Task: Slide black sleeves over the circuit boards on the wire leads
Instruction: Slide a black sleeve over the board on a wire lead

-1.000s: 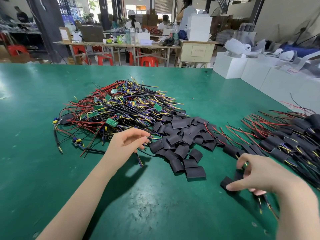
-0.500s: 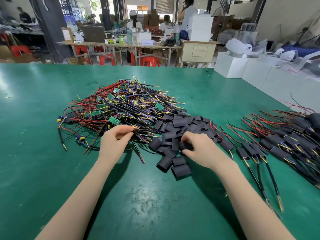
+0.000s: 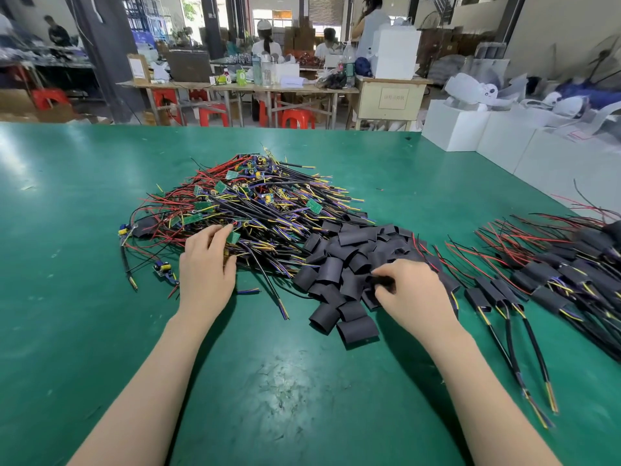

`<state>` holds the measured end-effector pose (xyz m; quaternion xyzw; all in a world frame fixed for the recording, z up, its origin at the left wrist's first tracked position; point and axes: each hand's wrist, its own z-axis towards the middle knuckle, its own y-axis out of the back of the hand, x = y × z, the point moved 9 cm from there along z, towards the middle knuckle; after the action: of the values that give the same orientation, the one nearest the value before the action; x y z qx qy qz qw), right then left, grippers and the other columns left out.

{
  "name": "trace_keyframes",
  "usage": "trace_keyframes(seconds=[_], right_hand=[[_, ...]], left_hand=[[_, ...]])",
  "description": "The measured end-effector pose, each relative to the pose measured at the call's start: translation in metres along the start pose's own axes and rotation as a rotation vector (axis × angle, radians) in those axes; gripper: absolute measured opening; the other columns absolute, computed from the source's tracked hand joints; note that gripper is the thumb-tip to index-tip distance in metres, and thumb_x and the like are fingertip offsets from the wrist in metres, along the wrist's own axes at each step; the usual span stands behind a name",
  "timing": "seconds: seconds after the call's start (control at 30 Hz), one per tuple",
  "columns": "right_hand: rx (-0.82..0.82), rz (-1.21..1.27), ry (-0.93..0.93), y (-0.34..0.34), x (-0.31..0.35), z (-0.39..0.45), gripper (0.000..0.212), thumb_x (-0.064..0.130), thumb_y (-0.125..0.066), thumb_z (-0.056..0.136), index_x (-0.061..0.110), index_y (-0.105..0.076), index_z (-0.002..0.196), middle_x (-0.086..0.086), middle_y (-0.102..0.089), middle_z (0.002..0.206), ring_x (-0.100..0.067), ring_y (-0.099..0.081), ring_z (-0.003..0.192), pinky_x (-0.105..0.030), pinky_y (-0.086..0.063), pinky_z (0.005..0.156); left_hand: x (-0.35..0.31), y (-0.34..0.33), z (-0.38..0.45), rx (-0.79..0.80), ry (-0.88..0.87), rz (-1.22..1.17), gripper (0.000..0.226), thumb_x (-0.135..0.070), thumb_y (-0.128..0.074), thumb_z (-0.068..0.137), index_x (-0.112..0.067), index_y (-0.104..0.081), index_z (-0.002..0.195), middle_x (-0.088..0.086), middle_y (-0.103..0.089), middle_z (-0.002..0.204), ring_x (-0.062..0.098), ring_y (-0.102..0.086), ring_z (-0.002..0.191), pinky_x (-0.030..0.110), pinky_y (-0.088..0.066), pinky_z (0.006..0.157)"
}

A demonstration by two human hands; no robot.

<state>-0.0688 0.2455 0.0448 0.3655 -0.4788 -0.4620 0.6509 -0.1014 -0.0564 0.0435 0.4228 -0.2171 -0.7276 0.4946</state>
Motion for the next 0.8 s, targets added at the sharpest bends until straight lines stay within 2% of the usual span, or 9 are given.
trace_keyframes(seconds=[0.13,0.23,0.37,0.43,0.53,0.63,0.67,0.8], right_hand=[[0.160,-0.023,0.117,-0.015,0.007,-0.003,0.039,0.035,-0.063,0.084,0.019,-0.067,0.119,-0.002,-0.063,0.114,-0.023,-0.057,0.108,-0.033,-0.047,0.088],[0.205,-0.006,0.186,-0.015,0.011,-0.005,0.044,0.033,-0.066,0.083,0.017,-0.064,0.124,0.001,-0.062,0.125,-0.021,-0.056,0.114,-0.033,-0.045,0.094],[0.167,0.029,0.200,-0.008,0.011,-0.003,0.029,0.016,-0.065,0.079,0.016,-0.073,0.107,-0.001,-0.068,0.106,-0.022,-0.062,0.096,-0.035,-0.049,0.085],[0.174,0.038,0.198,-0.007,0.010,-0.003,0.022,0.019,-0.067,0.076,0.013,-0.074,0.097,-0.002,-0.067,0.098,-0.023,-0.062,0.086,-0.036,-0.050,0.081],[0.204,0.063,0.214,-0.009,0.011,-0.006,0.032,0.031,-0.070,0.077,0.014,-0.074,0.104,0.002,-0.067,0.108,-0.016,-0.061,0.086,-0.031,-0.048,0.085],[0.243,0.078,0.242,-0.011,0.011,-0.009,0.036,0.034,-0.068,0.081,0.019,-0.070,0.114,0.007,-0.062,0.124,-0.013,-0.059,0.102,-0.029,-0.044,0.094],[0.250,0.066,0.252,-0.011,0.011,-0.010,0.036,0.035,-0.068,0.081,0.021,-0.070,0.115,0.009,-0.060,0.127,-0.013,-0.058,0.107,-0.030,-0.044,0.095],[0.207,0.075,0.271,-0.005,0.016,-0.008,0.030,0.035,-0.075,0.077,0.025,-0.074,0.105,0.010,-0.066,0.116,-0.012,-0.061,0.098,-0.030,-0.049,0.086]], left_hand=[[0.002,0.009,0.000,-0.043,0.001,-0.046,0.035,-0.002,-0.070,0.082,-0.009,-0.067,0.116,0.013,-0.059,0.107,0.035,-0.053,0.102,0.042,-0.044,0.085],[0.005,0.011,-0.001,-0.045,0.038,-0.070,0.026,-0.007,-0.072,0.083,-0.009,-0.068,0.108,0.009,-0.058,0.100,0.031,-0.056,0.093,0.039,-0.046,0.074],[0.004,0.018,-0.001,-0.112,0.032,-0.041,0.009,-0.007,-0.072,0.083,-0.007,-0.070,0.091,0.010,-0.059,0.097,0.030,-0.052,0.100,0.034,-0.040,0.074],[0.003,0.020,0.000,-0.119,0.028,-0.052,0.003,-0.007,-0.071,0.084,-0.007,-0.069,0.087,0.010,-0.059,0.100,0.030,-0.051,0.102,0.035,-0.039,0.077],[0.000,0.014,0.001,-0.009,-0.038,-0.075,0.004,-0.009,-0.068,0.086,-0.009,-0.065,0.089,0.005,-0.061,0.095,0.028,-0.053,0.096,0.038,-0.041,0.082],[0.001,-0.003,-0.002,0.247,-0.069,-0.043,0.021,-0.016,-0.071,0.084,-0.016,-0.060,0.102,-0.003,-0.061,0.097,0.020,-0.053,0.097,0.038,-0.046,0.083],[0.001,-0.006,-0.004,0.285,-0.075,-0.015,0.025,-0.014,-0.072,0.082,-0.016,-0.060,0.104,-0.003,-0.062,0.100,0.020,-0.053,0.100,0.038,-0.046,0.084],[-0.007,0.002,-0.004,0.219,-0.124,0.035,0.021,-0.006,-0.074,0.079,-0.015,-0.068,0.098,-0.003,-0.063,0.092,0.025,-0.056,0.094,0.036,-0.045,0.080]])
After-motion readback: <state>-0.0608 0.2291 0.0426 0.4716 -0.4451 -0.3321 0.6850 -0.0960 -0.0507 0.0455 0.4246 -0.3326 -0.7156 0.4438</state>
